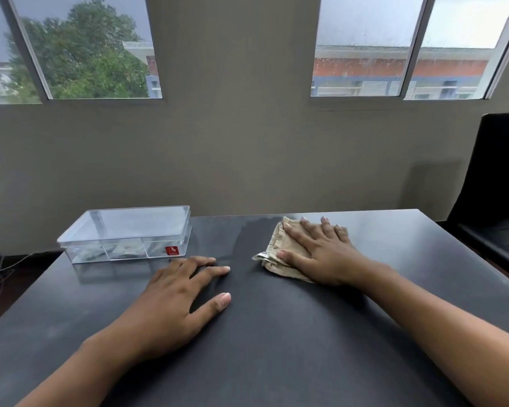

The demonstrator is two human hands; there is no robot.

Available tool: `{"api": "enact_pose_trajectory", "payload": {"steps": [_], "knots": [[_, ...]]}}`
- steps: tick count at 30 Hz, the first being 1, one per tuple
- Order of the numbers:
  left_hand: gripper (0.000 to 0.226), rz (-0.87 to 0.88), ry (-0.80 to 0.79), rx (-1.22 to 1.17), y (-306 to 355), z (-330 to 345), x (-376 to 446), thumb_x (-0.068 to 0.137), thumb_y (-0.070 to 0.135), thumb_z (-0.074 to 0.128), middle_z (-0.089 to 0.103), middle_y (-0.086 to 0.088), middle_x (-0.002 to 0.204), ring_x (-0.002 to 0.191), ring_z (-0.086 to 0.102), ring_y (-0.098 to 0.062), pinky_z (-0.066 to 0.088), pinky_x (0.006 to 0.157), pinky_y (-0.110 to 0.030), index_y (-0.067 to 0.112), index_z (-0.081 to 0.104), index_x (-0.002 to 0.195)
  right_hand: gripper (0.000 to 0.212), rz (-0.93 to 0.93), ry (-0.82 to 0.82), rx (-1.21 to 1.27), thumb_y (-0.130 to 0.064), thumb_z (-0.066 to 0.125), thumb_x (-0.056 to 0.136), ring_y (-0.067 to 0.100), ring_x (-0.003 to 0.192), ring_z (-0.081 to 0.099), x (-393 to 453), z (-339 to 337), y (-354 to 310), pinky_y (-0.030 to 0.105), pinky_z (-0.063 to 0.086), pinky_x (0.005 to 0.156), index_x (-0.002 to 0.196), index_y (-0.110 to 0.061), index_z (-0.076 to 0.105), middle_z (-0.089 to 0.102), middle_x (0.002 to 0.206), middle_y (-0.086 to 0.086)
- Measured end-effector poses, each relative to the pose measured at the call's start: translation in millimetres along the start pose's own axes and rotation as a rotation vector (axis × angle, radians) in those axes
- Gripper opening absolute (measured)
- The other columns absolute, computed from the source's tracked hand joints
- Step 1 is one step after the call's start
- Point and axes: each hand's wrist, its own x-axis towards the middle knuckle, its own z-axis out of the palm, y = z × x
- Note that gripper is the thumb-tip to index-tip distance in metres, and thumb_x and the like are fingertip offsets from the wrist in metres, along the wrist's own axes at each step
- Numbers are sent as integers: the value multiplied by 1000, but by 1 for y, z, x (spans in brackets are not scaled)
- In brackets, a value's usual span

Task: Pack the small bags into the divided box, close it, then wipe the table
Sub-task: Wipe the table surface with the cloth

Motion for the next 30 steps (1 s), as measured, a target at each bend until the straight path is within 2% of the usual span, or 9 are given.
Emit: {"api": "enact_pose_trajectory", "payload": {"steps": [3, 8, 14, 21, 24, 26, 30], "knots": [[63, 28, -14, -23, -8, -3, -2, 91, 78, 23, 29, 33, 150, 143, 22, 6, 21, 119, -28, 52, 33, 147, 82, -18, -14, -15, -91, 14, 83, 29, 159, -16, 10, 3, -6, 53, -12, 126, 156, -59, -4, -6, 174, -8], [56, 55, 18, -48, -18, -1, -10, 95, 69, 28, 35, 31, 150, 142, 26, 7, 25, 120, -29, 47, 40, 145, 89, -18, -71, -25, -100, 9, 72, 25, 159, -16, 25, -6, 7, 51, -8, 127, 152, -66, -8, -8, 173, -12], [52, 34, 71, -22, -7, 0, -11, 96, 61, 29, 40, 25, 146, 139, 32, 1, 26, 118, -29, 42, 44, 142, 105, 85, -24, 33, -108, 8, 62, 36, 158, -18, 41, -5, -20, 61, -7, 124, 155, -61, -3, -8, 174, -4], [52, 34, 69, -26, -8, 1, -12, 97, 59, 30, 41, 23, 148, 140, 33, -1, 27, 118, -30, 41, 44, 143, 87, -191, -58, -28, -102, 16, 72, 23, 158, -20, -10, 7, -29, 50, -10, 127, 150, -69, -7, -10, 173, -14], [52, 29, 73, -25, -8, 3, -12, 97, 59, 30, 41, 23, 148, 139, 34, -2, 27, 118, -30, 40, 44, 144, 83, -246, -70, -55, -101, 18, 74, 18, 157, -23, -19, 4, -21, 47, -9, 128, 148, -72, -8, -13, 172, -15], [54, 25, 76, -16, -7, 3, -12, 96, 59, 29, 41, 22, 149, 139, 35, -2, 27, 118, -30, 39, 44, 144, 87, -218, -80, -75, -103, 18, 71, 21, 158, -20, -6, -1, -16, 46, -7, 129, 148, -72, -8, -12, 173, -9], [55, 21, 87, 11, -6, 5, -12, 97, 58, 26, 41, 20, 150, 140, 34, -3, 28, 118, -29, 38, 43, 146, 97, -18, -12, -22, -107, 14, 64, 35, 159, -12, 34, -8, -9, 52, -3, 128, 151, -68, -3, -4, 174, 5]]}}
